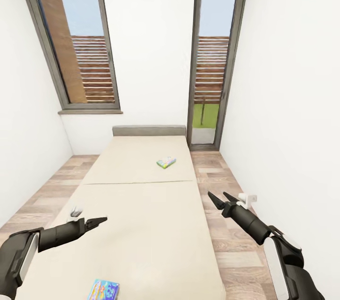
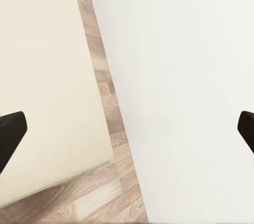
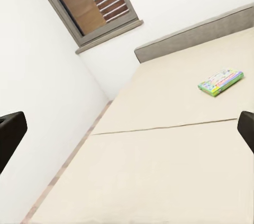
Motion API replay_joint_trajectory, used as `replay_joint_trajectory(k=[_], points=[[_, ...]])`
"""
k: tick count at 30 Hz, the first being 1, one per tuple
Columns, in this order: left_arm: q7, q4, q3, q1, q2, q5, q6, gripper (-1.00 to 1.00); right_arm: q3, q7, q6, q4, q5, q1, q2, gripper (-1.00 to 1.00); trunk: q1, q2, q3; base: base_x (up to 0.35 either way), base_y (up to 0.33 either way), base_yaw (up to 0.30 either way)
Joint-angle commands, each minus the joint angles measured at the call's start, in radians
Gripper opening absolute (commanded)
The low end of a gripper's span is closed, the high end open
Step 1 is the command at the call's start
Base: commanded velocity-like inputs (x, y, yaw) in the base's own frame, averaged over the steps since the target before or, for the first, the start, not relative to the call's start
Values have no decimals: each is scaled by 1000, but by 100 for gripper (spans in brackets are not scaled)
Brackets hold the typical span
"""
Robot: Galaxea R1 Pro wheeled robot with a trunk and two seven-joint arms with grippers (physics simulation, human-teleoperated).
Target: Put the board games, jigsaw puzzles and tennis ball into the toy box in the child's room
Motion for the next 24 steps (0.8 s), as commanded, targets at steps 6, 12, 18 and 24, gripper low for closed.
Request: replay_joint_trajectory(k=[6,12,18,24], points=[[0,1,1,-1,-6,2,9,100,0,3,9,-2,-8,-1,1,100,0,-2,-2,-325,0,0],[0,0,1,-1,-11,2,9,100,2,3,9,-2,-8,-1,1,100,0,-2,-2,-327,0,0],[-1,1,1,-1,-13,3,9,100,2,3,10,-3,-7,-1,1,100,0,-2,-2,-130,0,0],[1,1,3,-1,-21,2,10,100,2,3,10,-7,-8,-1,1,100,0,-2,-2,-13,0,0]])
